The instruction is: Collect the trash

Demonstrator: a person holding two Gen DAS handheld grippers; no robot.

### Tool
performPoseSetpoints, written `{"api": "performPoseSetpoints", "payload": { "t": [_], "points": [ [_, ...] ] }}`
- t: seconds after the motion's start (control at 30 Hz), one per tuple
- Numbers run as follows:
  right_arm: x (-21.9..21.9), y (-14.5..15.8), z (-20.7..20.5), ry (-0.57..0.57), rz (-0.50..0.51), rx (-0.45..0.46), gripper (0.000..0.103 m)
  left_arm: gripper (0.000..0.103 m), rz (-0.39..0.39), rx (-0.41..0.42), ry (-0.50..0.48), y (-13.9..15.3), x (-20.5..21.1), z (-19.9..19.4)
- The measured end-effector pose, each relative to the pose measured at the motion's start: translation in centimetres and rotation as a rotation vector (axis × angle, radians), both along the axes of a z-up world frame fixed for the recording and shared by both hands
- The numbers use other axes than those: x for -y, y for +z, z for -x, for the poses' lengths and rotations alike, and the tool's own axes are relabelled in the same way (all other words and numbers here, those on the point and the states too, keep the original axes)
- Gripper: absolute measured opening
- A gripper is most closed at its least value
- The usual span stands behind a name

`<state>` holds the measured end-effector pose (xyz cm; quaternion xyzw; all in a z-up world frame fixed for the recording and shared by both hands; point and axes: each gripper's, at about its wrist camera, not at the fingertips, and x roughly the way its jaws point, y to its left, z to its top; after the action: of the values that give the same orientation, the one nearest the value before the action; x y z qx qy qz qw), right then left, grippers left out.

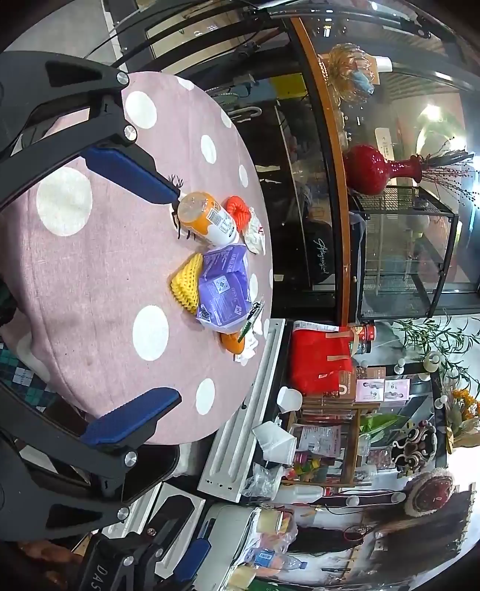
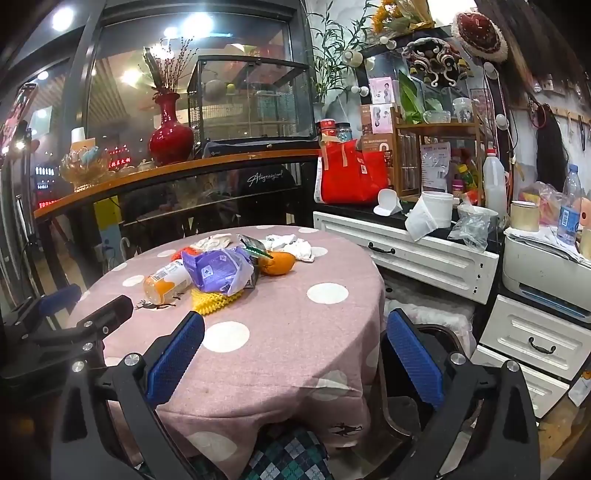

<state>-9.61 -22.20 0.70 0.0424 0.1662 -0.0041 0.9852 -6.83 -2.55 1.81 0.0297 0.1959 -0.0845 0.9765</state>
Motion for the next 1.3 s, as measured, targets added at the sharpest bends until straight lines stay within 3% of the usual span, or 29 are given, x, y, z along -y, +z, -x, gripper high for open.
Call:
{"api": "performPoseSetpoints", "payload": {
  "t": [1.3],
  "points": [
    [-0.57, -0.54, -0.33, 0.020, 0.030, -0.034, 0.097, 0.098, 0.000, -0.010, 0.011, -0.82, -0.39, -0.43]
  ]
}}
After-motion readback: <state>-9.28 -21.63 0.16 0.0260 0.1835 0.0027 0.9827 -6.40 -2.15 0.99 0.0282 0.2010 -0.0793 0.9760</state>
